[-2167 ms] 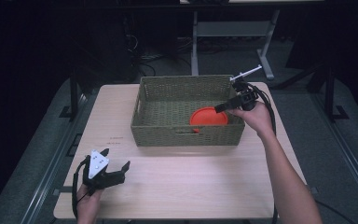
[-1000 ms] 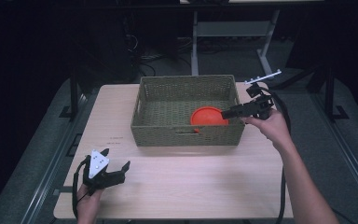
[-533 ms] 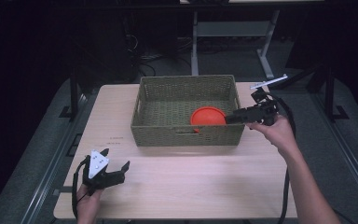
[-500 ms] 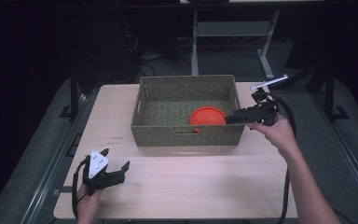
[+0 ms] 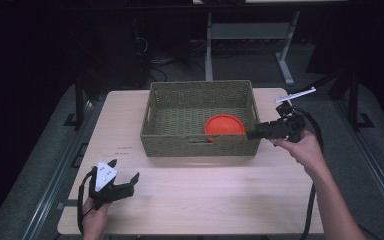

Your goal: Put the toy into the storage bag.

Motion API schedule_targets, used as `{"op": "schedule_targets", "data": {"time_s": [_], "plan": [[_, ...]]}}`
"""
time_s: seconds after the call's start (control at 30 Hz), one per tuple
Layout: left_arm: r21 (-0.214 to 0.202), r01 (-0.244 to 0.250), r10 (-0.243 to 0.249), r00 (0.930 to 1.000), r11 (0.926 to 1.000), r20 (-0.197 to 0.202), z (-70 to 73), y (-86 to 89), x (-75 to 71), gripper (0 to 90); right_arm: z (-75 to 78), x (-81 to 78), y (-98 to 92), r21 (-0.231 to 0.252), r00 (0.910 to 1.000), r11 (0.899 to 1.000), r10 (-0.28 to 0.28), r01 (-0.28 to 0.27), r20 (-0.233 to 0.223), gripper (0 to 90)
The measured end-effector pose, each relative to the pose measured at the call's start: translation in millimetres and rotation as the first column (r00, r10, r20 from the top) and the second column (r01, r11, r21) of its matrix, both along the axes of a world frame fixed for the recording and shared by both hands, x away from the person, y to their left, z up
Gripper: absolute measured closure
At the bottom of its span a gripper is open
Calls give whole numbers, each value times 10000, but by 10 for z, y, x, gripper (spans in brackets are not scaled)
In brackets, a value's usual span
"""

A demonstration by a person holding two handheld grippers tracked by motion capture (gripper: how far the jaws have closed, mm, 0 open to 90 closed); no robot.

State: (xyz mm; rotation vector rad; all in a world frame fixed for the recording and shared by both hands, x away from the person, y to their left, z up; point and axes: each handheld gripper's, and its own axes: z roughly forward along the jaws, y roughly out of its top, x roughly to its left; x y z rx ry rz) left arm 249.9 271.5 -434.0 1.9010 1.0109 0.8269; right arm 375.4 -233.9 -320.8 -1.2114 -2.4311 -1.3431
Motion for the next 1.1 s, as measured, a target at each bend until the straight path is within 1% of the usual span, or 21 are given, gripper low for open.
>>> {"op": "schedule_targets", "data": {"time_s": [0.23, 0.33, 0.57, 0.6, 0.9, 0.97, 1.03, 1.1], "plan": [[-15, -19, 19, 10000, 10000, -2, 0, 1, -3, 128, -40, -68, -46, 25, 10000, 10000, 1, -1, 43, 277], [-17, -16, 16, 10000, 10000, -1, 0, 0, -4, 128, -77, -106, -70, 13, 10000, 10000, -2, 2, -54, 275], [0, 11, -11, 10000, 10000, 22, -3, -8, -3, 128, -153, -211, -134, 174, 10000, 9998, 61, -62, 31, 274], [2, 14, -14, 10000, 10000, 42, -2, -8, -3, 128, -160, -229, -140, 174, 10000, 9998, 53, -53, -28, 273], [21, 27, -27, 10000, 10000, 43, -2, -7, -3, 128, -274, -341, -203, 242, 9999, 9997, 83, -82, -67, 269], [-60, -19, 19, 10000, 10000, 10, -5, -11, -7, 128, -300, -363, -214, 308, 9999, 9995, 44, -40, -157, 269], [3, 5, -5, 10000, 10000, 30, -2, -7, -5, 128, -328, -379, -224, 237, 9999, 9997, 56, -52, -154, 268], [-57, -9, 9, 10000, 10000, 46, -4, -11, -5, 128, -347, -395, -230, 183, 9998, 9998, 69, -65, -181, 267]]}}
